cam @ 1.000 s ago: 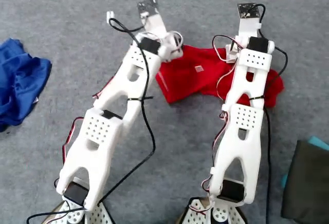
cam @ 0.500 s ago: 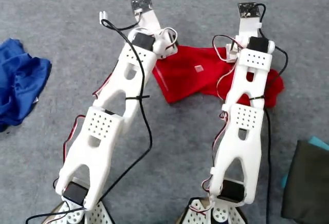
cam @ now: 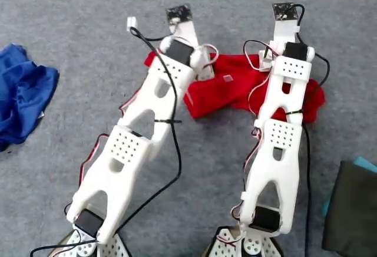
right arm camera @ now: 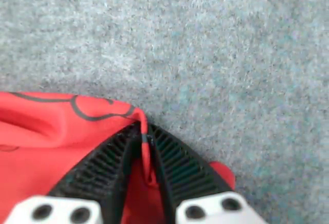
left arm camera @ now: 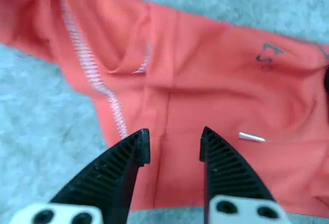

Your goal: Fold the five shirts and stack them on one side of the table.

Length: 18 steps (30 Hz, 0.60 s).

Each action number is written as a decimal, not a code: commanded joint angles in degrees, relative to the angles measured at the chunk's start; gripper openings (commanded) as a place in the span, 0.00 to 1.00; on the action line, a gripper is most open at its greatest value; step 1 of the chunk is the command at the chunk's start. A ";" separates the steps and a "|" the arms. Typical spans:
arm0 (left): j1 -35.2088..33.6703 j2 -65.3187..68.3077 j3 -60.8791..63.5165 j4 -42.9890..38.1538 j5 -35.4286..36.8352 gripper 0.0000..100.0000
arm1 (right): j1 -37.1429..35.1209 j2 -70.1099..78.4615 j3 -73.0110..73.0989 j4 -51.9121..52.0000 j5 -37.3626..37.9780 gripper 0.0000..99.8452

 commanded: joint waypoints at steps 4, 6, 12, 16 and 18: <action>0.70 5.67 -0.62 -3.43 0.70 0.18 | 1.54 -1.36 -2.95 -1.23 -0.53 0.01; -0.44 6.55 -1.58 -3.34 2.37 0.17 | 1.54 -1.36 -2.95 -1.23 -0.53 0.01; -3.69 7.34 -6.59 -3.43 6.07 0.17 | 1.45 -1.36 -2.95 -1.23 -0.44 0.01; -3.43 7.52 -7.47 -3.43 6.51 0.17 | 1.45 -1.36 -2.95 -1.23 -0.35 0.01; -2.64 7.60 -7.38 -3.25 7.30 0.17 | 1.45 -1.36 -2.95 -1.23 -0.35 0.01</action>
